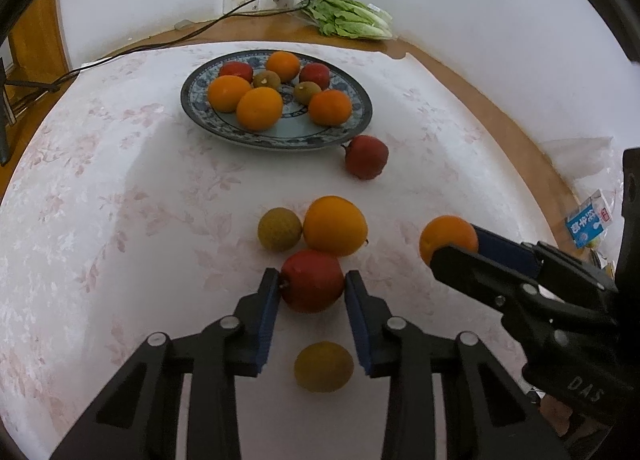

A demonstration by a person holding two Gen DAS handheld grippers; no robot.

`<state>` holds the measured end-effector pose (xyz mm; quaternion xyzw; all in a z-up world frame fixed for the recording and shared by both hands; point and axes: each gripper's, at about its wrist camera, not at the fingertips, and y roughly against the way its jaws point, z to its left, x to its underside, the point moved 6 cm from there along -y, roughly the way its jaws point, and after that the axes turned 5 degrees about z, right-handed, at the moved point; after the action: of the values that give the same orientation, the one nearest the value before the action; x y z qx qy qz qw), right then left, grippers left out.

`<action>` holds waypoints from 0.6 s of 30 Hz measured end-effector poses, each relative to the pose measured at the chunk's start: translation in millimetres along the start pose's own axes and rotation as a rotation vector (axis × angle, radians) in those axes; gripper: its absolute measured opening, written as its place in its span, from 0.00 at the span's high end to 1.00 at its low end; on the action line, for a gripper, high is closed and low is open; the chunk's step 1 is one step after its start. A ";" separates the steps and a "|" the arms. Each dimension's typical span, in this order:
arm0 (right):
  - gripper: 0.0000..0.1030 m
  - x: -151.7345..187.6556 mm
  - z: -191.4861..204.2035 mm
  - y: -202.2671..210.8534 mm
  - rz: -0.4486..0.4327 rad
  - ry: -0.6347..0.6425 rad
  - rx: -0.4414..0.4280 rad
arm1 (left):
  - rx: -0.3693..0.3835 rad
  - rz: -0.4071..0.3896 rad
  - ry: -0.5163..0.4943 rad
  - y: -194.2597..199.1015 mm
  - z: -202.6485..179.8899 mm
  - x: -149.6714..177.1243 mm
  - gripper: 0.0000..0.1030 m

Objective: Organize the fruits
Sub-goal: 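Grasp a large orange with the right tool while the left tool grasps a red apple, then carry the red apple and orange onto the plate and open both tools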

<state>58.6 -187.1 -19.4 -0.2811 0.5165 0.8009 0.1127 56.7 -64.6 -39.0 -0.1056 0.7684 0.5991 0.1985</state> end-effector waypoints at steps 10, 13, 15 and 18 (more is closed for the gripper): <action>0.65 0.2 -4.6 -2.0 0.003 -0.019 0.003 | 0.011 -0.023 0.017 10.5 7.0 -1.6 0.67; 0.65 -1.4 -4.2 -4.1 0.009 -0.013 0.005 | 0.016 -0.032 0.020 15.4 8.2 -3.6 0.67; 0.65 -2.7 -4.2 -5.0 0.011 -0.013 0.001 | 0.014 -0.037 0.020 18.2 8.7 -4.6 0.67; 0.65 -4.3 -3.1 -6.2 0.014 -0.003 0.002 | 0.017 -0.051 0.024 24.0 10.2 -7.7 0.67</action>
<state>66.1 -186.7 -22.6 -0.2763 0.5193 0.8015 0.1082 55.9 -49.2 -16.7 -0.1307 0.7727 0.5861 0.2057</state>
